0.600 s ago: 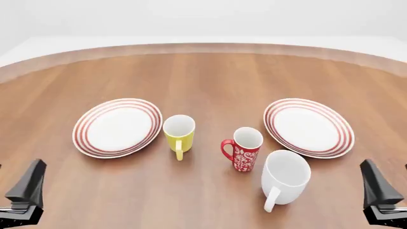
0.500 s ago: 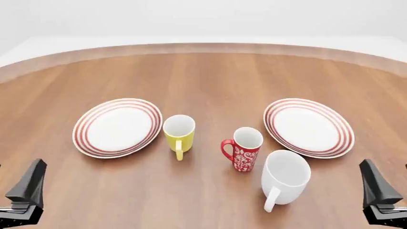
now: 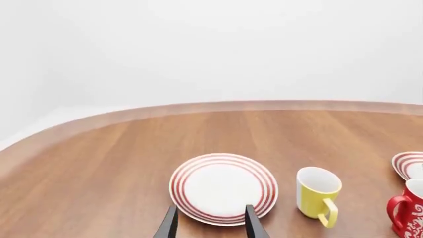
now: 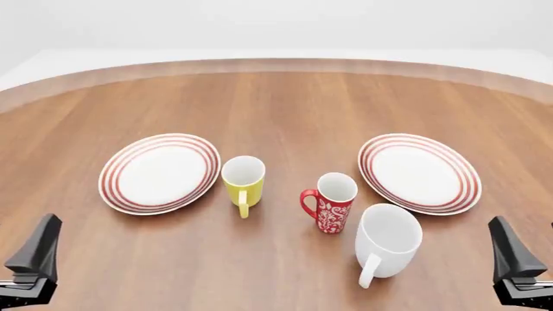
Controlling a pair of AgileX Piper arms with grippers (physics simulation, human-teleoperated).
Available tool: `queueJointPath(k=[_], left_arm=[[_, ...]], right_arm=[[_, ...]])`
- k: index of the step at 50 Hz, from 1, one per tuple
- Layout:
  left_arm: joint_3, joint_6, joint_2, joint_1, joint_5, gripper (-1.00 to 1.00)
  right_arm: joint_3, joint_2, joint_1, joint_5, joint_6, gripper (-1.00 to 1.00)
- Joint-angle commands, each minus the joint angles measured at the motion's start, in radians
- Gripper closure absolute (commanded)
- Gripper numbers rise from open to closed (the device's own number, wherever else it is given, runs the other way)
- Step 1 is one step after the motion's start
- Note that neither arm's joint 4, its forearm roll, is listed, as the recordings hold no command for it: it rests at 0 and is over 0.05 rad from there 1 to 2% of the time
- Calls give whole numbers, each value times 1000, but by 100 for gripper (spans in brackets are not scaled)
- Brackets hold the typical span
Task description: Put the red mug on the left plate.
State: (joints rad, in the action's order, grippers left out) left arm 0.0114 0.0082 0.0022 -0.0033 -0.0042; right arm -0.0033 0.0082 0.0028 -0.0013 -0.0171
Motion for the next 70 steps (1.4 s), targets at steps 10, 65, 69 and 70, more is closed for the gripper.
queueJointPath(k=[10, 65, 69, 70], left_arm=[[55, 16, 1, -34, 51, -100], [344, 166, 528, -372, -183, -100], [362, 179, 566, -407, -194, -100], [371, 184, 588, -421, -201, -100]], right_arm=[[-2, -6, -4, 6, -2, -100], [-1, -7, 4, 4, -71, -100], [-1, -7, 4, 5, -76, -100], [-1, -7, 5, 5, -79, -100]])
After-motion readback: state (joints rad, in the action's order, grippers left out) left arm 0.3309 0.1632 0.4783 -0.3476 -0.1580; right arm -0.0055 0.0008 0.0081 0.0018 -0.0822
